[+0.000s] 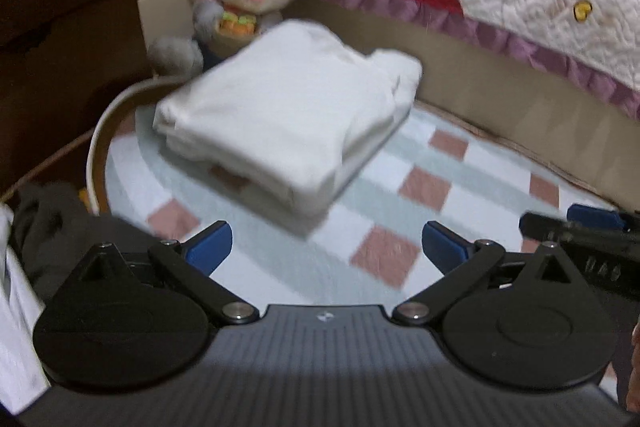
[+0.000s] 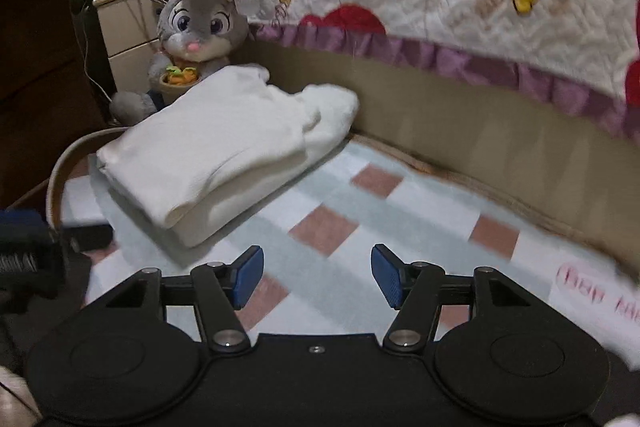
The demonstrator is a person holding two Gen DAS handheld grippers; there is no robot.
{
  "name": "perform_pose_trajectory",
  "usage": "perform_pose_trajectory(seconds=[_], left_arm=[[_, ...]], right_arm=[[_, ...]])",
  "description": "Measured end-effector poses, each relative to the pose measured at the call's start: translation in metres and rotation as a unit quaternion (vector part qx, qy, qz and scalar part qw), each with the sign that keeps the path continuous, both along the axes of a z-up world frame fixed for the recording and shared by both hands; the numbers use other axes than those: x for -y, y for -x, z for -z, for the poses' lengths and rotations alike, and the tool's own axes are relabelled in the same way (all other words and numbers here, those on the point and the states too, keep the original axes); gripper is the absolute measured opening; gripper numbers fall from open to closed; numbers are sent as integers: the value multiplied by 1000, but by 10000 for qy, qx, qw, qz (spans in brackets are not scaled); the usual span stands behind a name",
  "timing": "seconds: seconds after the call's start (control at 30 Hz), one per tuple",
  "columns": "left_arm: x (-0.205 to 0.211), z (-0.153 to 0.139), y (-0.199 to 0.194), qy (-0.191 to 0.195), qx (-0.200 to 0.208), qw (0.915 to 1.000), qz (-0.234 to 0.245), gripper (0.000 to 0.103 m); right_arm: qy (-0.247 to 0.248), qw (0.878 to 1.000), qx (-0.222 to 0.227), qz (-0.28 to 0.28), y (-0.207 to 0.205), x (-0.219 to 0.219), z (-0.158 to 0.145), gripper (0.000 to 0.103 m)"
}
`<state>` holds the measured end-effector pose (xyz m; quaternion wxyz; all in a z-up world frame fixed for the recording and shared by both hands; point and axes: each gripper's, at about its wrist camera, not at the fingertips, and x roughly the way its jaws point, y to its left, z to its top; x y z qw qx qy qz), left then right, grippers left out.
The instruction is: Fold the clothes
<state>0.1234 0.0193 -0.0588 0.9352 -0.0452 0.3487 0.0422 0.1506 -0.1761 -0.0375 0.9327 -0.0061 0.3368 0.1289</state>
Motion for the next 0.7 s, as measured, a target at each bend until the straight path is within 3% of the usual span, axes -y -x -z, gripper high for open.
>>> perform_pose_trajectory(seconds=[0.23, 0.7], left_arm=[[13, 7, 39, -157, -360, 9989, 240, 103], [50, -23, 81, -383, -228, 9985, 314, 103]], right_arm=[[-190, 9998, -95, -30, 52, 9, -9, 65], [-233, 9997, 63, -70, 106, 25, -34, 68]])
